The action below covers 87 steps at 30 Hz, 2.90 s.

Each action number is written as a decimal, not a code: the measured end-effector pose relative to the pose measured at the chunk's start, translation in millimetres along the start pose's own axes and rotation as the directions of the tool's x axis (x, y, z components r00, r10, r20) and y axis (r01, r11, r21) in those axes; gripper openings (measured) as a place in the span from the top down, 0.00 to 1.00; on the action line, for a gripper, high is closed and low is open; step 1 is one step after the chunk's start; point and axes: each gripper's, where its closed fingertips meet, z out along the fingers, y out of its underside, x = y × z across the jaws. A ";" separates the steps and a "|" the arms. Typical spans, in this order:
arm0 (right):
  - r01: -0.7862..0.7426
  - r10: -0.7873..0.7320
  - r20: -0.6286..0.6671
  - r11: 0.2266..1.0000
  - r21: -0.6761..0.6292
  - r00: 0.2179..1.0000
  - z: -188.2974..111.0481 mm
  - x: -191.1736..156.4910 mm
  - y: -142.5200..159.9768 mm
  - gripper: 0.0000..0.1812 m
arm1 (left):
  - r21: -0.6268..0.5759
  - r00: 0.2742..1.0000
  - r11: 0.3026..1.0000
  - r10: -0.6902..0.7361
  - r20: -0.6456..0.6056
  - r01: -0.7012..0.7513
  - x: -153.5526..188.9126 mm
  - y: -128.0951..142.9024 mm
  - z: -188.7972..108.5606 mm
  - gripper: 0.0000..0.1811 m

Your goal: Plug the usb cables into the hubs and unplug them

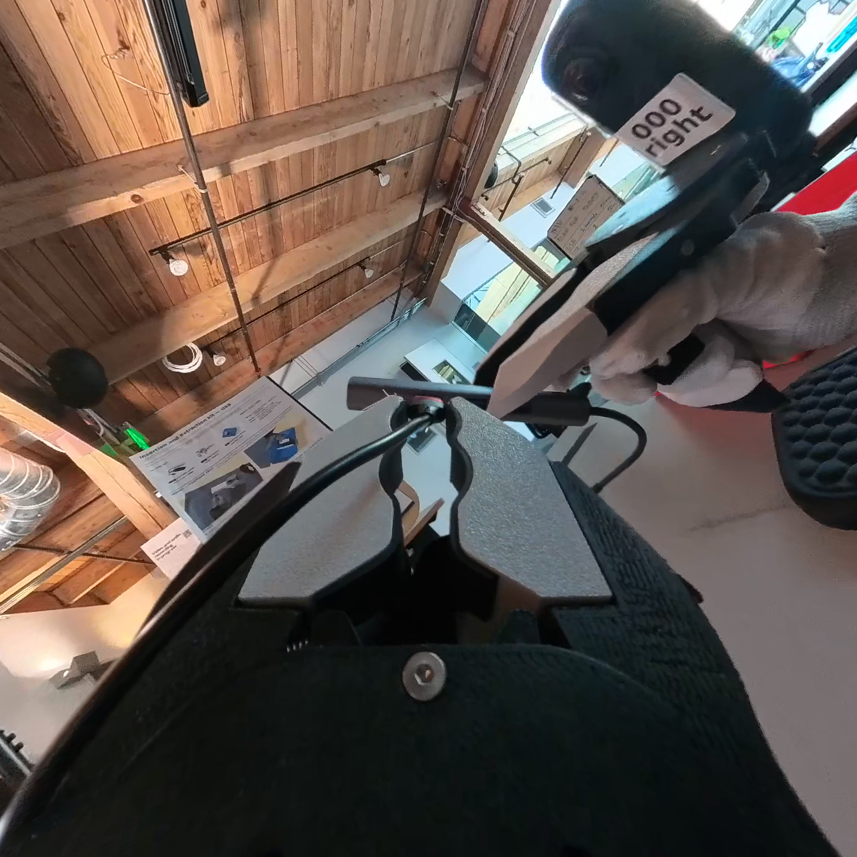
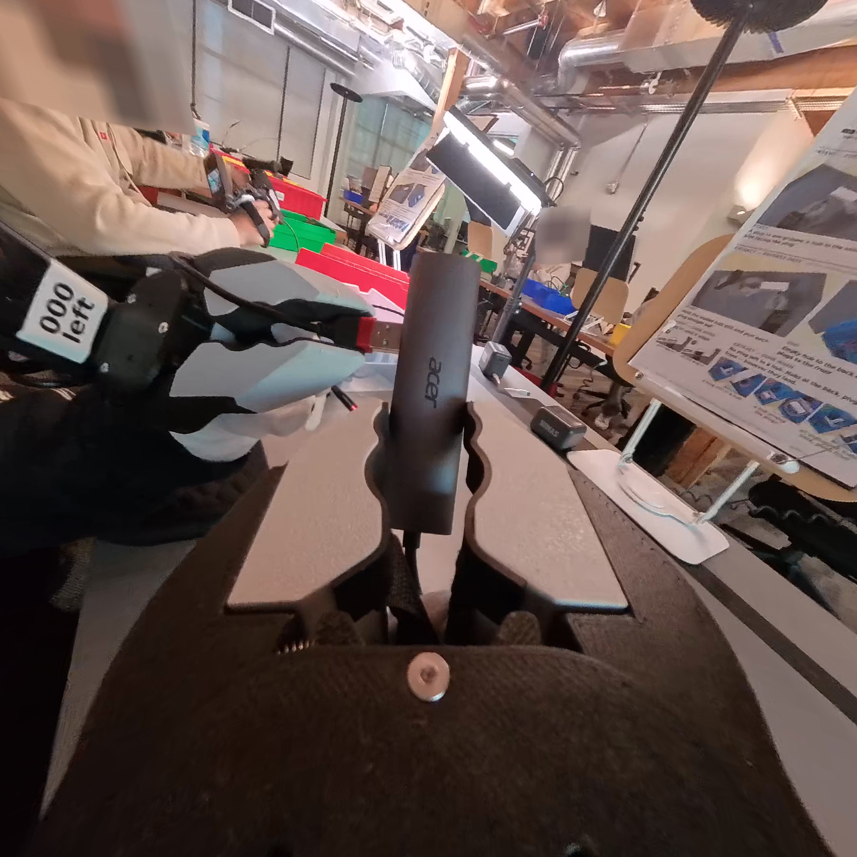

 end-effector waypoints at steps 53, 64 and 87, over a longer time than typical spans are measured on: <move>0.258 -0.264 -0.118 0.964 -0.060 0.957 5.4 -5.0 2.2 0.83 | -0.109 0.962 0.972 -0.225 -0.156 0.210 2.5 26.8 -2.8 0.92; -0.692 0.647 0.482 0.713 -0.111 0.590 -14.5 -17.3 -10.8 0.84 | 0.028 0.861 0.954 -0.258 -0.437 0.300 32.0 -0.5 -12.2 0.93; -0.690 0.672 0.473 0.704 -0.168 0.570 -13.6 -21.3 -4.2 0.91 | -0.129 0.765 0.891 -0.442 -0.469 0.436 40.7 18.6 -6.7 0.86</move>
